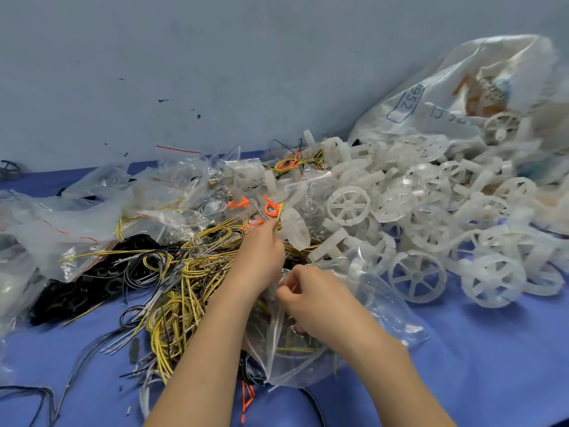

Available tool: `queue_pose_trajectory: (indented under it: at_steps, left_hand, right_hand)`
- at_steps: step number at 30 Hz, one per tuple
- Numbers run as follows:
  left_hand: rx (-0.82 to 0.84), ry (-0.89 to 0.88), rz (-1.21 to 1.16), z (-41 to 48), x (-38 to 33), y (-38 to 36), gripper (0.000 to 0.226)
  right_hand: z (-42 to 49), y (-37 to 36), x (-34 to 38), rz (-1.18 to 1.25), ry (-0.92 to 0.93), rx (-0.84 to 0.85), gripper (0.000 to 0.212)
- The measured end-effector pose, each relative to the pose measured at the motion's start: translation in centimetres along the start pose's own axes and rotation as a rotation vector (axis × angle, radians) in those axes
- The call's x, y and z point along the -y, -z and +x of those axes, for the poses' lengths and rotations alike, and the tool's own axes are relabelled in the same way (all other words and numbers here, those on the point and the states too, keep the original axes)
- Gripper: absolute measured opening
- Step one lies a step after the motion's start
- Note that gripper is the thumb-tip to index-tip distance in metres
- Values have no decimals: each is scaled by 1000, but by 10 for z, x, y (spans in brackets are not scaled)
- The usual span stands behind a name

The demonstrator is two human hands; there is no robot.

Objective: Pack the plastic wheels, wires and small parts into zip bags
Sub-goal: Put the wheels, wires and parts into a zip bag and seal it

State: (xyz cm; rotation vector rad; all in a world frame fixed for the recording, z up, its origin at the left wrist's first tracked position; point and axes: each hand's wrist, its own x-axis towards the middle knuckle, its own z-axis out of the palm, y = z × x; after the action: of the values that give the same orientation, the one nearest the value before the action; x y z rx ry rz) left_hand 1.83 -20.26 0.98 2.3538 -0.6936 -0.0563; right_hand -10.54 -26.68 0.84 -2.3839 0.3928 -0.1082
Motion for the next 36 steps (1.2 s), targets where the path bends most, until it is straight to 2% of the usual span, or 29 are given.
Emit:
queue_pose_trajectory:
  at_steps: [4, 7, 9, 13, 15, 17, 20, 23, 25, 29, 32, 36]
  left_hand:
    - [-26, 17, 185, 6, 0, -16, 26]
    - [-95, 34, 242, 6, 0, -23, 29]
    - [-139, 14, 189, 4, -2, -20, 33]
    - [-221, -13, -73, -9, -5, 9, 36]
    - [-242, -60, -149, -19, -6, 34, 31]
    - [-183, -108, -251, -34, -7, 61, 29]
    - [0, -128, -412, -63, -6, 89, 30]
    - [144, -124, -476, -94, 1, 100, 24]
    - [203, -100, -442, -110, 8, 103, 24]
    - [167, -100, -318, -127, 23, 115, 26]
    - [151, -161, -162, -130, 27, 116, 23]
    - [249, -209, -4, -130, 23, 110, 21]
  right_hand:
    - [3, -2, -5, -41, 25, -22, 17]
    - [3, -4, -7, -87, 36, -36, 17]
    - [3, -4, -7, -61, 30, -33, 16]
    - [1, 0, -7, 71, -1, -23, 15]
    - [0, 4, -7, 134, -13, -32, 15]
    - [-2, 7, -4, 189, -19, -49, 15]
    - [-5, 9, 3, 279, 5, -78, 15]
    - [-7, 10, 11, 365, 6, -105, 19]
    - [-9, 10, 17, 395, -2, -126, 20]
    - [-16, 9, 29, 445, 9, -223, 20]
    - [-21, 9, 42, 307, 57, -340, 20]
    - [-28, 10, 51, 167, 93, -426, 20]
